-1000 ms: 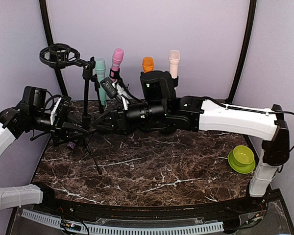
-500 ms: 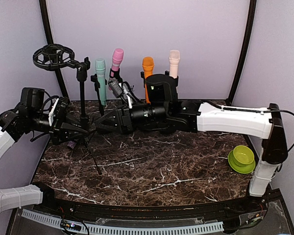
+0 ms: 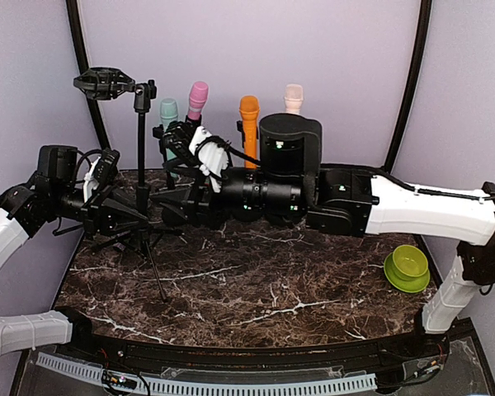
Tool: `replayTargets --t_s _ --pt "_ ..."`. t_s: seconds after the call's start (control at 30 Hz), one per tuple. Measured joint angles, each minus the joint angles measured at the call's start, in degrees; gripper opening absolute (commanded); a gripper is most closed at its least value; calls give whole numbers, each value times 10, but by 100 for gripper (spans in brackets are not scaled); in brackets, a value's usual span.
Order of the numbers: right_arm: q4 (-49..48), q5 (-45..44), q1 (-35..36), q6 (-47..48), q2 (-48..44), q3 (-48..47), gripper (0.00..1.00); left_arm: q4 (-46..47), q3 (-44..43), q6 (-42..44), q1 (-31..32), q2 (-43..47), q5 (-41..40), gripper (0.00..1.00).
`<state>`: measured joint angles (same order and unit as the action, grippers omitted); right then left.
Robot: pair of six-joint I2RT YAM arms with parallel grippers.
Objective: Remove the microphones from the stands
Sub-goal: Unscrew the knob on the stand of the microphone stand.
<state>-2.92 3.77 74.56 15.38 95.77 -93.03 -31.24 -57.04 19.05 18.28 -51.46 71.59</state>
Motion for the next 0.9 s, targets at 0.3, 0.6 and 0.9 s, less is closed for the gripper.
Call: replayTargets --t_s 0.3,0.6,0.9 --pt "79 -64 17 67 55 -70 43 -2 0 16 0 -1 -1 0" --pt "93 -85 26 83 57 -75 26 -10 0 39 0 -1 -6 0" --pt "99 -94 28 77 62 -78 16 -20 0 54 0 -3 -15 0"
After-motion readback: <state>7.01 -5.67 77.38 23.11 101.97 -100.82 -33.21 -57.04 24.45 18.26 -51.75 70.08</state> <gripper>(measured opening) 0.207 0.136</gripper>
